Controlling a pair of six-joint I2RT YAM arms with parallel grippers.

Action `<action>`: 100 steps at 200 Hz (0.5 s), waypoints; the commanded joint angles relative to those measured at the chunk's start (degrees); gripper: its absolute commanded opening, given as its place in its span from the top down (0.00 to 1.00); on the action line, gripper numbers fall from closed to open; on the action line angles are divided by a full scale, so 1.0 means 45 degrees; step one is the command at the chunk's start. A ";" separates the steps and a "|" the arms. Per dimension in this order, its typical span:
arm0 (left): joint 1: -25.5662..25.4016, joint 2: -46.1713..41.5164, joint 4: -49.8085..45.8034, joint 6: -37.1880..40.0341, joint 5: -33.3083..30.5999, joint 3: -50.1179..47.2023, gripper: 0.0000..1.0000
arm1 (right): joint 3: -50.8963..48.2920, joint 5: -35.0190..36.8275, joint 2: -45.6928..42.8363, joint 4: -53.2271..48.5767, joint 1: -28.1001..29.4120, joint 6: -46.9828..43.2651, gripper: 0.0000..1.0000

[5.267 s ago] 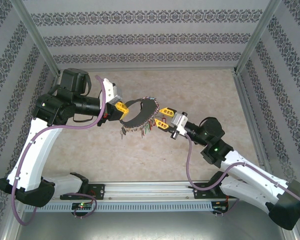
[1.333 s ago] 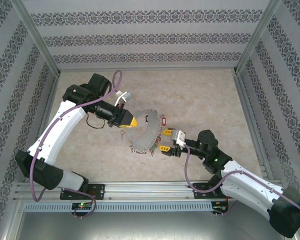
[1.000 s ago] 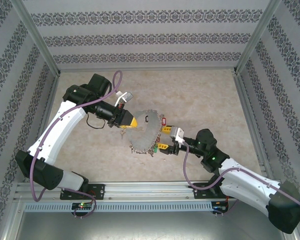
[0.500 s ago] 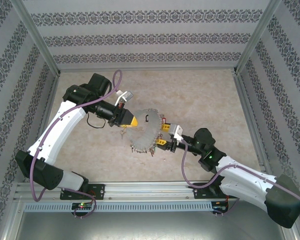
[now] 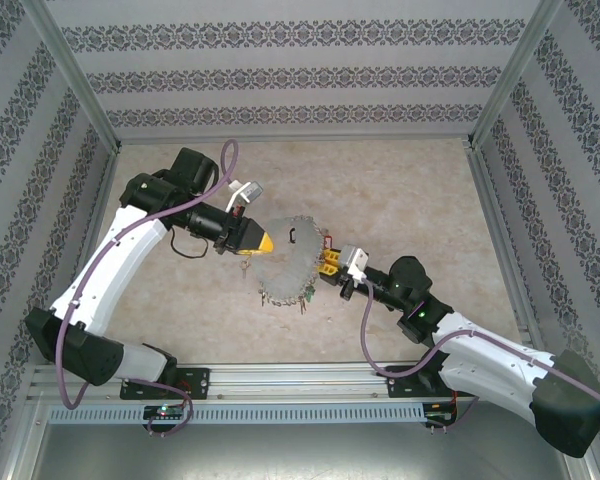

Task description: Put the keys on the keyring

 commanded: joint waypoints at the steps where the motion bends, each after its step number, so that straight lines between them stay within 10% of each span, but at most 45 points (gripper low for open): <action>1: 0.0159 -0.0441 0.0364 0.0059 0.0915 -0.0056 1.00 | 0.0733 0.0276 -0.0085 -0.0019 0.0123 -0.0551 0.86; 100: 0.0209 -0.0585 0.0494 0.0120 0.1287 -0.0254 1.00 | 0.0564 -0.0012 -0.0271 -0.0501 0.0027 -0.1078 0.79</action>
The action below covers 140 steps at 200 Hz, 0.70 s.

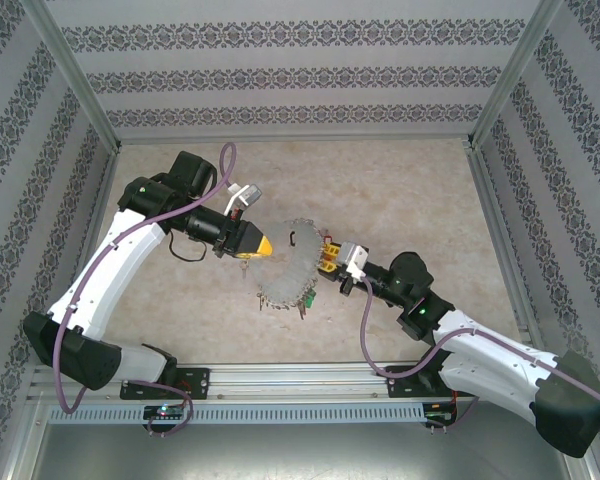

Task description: Put the keys on the keyring

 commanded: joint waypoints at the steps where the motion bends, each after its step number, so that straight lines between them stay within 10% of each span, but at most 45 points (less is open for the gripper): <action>1: 0.0203 -0.0327 0.0410 0.0114 0.0903 0.0116 1.00 | 0.0013 -0.0053 -0.0271 -0.0188 0.0032 -0.0434 0.79; 140: 0.0218 -0.0390 0.1277 -0.0500 0.1144 -0.0499 1.00 | -0.1112 0.0393 -0.1930 -0.0884 -0.0051 -0.0850 0.58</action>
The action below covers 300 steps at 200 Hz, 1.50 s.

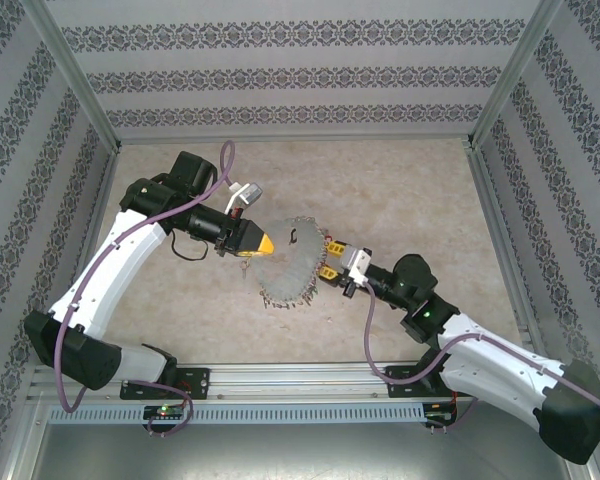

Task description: Put the keys on the keyring

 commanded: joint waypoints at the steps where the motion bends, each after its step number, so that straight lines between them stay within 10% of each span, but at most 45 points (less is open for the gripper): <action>1: 0.0132 -0.0380 0.0537 -0.0263 0.0779 -0.0139 1.00 | -0.0866 0.0408 -0.0986 -0.0215 -0.0053 -0.0173 0.58; 68: 0.0193 -0.0299 0.0793 -0.0639 0.0769 -0.0325 1.00 | -0.1271 -0.0969 -0.3820 -0.2208 -0.0647 0.0697 0.69; 300: 0.0223 -0.0278 0.1455 -0.1334 0.0992 -0.0392 1.00 | 0.0723 -0.1648 -0.2042 -0.1356 0.0984 0.0157 0.78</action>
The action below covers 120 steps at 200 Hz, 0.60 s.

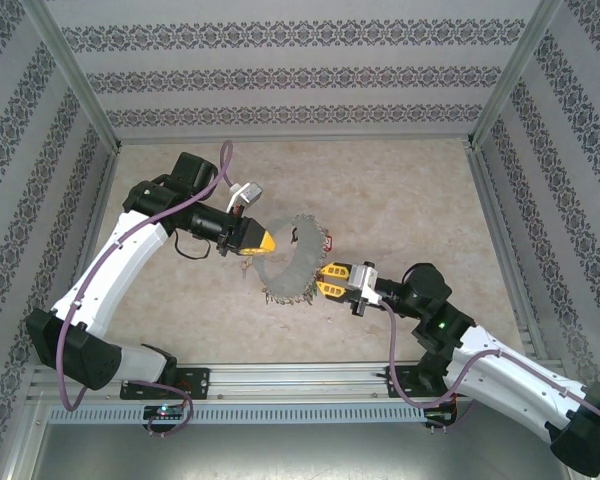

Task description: Put the keys on the keyring

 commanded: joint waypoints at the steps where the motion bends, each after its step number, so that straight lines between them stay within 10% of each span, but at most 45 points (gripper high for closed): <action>1: 0.0145 -0.0272 0.0451 -0.0192 0.0735 0.0113 1.00 | 0.0337 0.0263 -0.0061 0.0592 0.0178 -0.0193 0.78; 120: 0.0206 -0.0256 0.0525 -0.0202 0.0673 0.0111 1.00 | 0.0320 0.0622 -0.0215 0.0757 0.0213 -0.0008 0.88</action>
